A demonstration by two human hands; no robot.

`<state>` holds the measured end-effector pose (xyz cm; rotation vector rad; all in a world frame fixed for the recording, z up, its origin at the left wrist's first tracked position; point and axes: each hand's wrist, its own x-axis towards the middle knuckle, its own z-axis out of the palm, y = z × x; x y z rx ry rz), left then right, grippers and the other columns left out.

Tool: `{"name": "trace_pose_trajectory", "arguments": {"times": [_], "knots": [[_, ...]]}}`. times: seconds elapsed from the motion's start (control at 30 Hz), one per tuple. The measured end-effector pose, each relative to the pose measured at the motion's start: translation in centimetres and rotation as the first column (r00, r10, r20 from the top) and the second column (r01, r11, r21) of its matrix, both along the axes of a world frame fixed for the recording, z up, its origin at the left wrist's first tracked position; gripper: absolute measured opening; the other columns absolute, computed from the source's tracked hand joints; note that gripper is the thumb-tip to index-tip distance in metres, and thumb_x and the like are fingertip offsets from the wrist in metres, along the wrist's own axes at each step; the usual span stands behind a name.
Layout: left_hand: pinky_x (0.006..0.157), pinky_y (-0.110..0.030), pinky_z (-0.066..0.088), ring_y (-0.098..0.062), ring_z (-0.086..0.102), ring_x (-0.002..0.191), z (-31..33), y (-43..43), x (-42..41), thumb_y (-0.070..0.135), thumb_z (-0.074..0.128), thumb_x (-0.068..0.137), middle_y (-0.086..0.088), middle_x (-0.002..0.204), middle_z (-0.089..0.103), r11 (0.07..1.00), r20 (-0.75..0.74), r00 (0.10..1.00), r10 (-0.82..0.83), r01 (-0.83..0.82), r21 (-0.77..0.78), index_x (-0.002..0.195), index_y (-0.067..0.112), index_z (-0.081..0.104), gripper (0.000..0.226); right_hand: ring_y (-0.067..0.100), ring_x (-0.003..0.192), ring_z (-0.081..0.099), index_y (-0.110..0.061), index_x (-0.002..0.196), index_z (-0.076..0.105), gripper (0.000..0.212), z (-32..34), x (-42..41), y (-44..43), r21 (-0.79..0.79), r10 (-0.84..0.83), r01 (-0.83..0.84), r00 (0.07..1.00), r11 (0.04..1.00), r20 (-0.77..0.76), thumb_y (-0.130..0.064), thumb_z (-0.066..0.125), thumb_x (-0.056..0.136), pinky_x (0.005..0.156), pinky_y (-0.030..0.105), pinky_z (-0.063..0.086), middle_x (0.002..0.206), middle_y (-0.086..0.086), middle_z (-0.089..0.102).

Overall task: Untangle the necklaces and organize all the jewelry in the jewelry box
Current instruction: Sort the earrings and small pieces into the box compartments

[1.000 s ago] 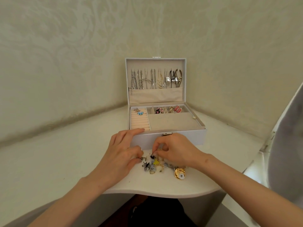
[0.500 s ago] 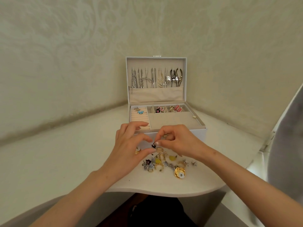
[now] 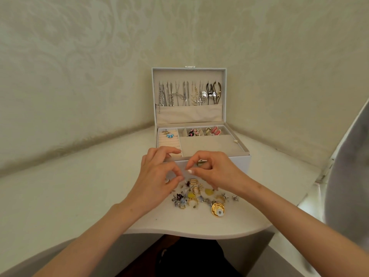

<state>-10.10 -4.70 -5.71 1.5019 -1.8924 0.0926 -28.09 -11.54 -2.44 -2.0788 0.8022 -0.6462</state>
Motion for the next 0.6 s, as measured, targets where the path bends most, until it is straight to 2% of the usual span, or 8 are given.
{"name": "trace_pose_trajectory", "arguments": {"times": [0.17,0.23,0.3,0.37,0.5,0.6], "knots": [[0.089,-0.018,0.022,0.000,0.028,0.109,-0.1,0.6,0.7,0.021,0.078,0.071,0.017,0.124,0.043,1.000,0.031,0.999,-0.009,0.009,-0.017,0.075,0.026,0.067,0.013,0.006,0.035,0.035,-0.023,0.083,0.070,0.009,-0.2,-0.5,-0.3,-0.055,0.010,-0.016,0.995,0.998,-0.101,-0.015,0.068,0.085,0.045,0.018,0.033,0.039,-0.008,0.043],[0.091,-0.016,0.021,0.001,0.030,0.110,-0.2,1.2,1.0,0.035,0.073,0.075,0.019,0.124,0.044,0.999,0.003,0.999,-0.046,0.046,-0.024,0.077,0.030,0.065,0.010,0.006,0.037,0.033,-0.021,0.083,0.072,0.007,-0.1,-1.2,-0.3,-0.034,0.075,-0.080,0.989,0.996,-0.125,-0.015,0.069,0.084,0.046,0.017,0.032,0.042,-0.007,0.043],[0.093,-0.013,0.023,0.002,0.034,0.109,-0.3,2.0,1.1,0.050,0.061,0.078,0.023,0.119,0.046,0.994,-0.018,0.994,-0.104,0.104,-0.012,0.080,0.033,0.063,0.018,0.008,0.043,0.031,-0.021,0.087,0.073,0.008,0.0,-1.8,-0.1,-0.037,0.178,-0.187,0.968,0.982,-0.177,-0.015,0.071,0.083,0.050,0.019,0.031,0.048,-0.002,0.041],[0.092,-0.013,0.026,0.001,0.037,0.107,-0.7,2.5,0.9,0.056,0.058,0.078,0.023,0.110,0.047,0.985,-0.003,0.985,-0.173,0.173,0.016,0.084,0.033,0.063,0.024,0.009,0.047,0.036,-0.024,0.090,0.073,0.010,-0.2,-1.9,0.1,-0.072,0.252,-0.278,0.933,0.958,-0.258,-0.018,0.072,0.081,0.054,0.022,0.032,0.051,-0.005,0.044],[0.087,-0.022,0.031,0.000,0.040,0.100,-1.4,2.5,0.6,0.055,0.057,0.080,0.021,0.100,0.048,0.970,0.085,0.967,-0.238,0.233,0.062,0.085,0.034,0.062,0.023,0.008,0.053,0.046,-0.030,0.086,0.072,0.010,-0.6,-1.4,0.7,-0.178,0.224,-0.322,0.880,0.930,-0.419,-0.027,0.076,0.077,0.058,0.025,0.035,0.051,-0.012,0.048],[0.086,-0.024,0.031,0.001,0.041,0.099,-1.5,2.3,0.8,0.052,0.057,0.080,0.020,0.097,0.049,0.975,0.076,0.973,-0.219,0.214,0.064,0.080,0.033,0.061,0.020,0.008,0.052,0.045,-0.027,0.084,0.072,0.007,-0.3,-1.3,0.7,-0.167,0.224,-0.317,0.880,0.934,-0.420,-0.025,0.074,0.078,0.058,0.024,0.035,0.052,-0.010,0.048]]}}
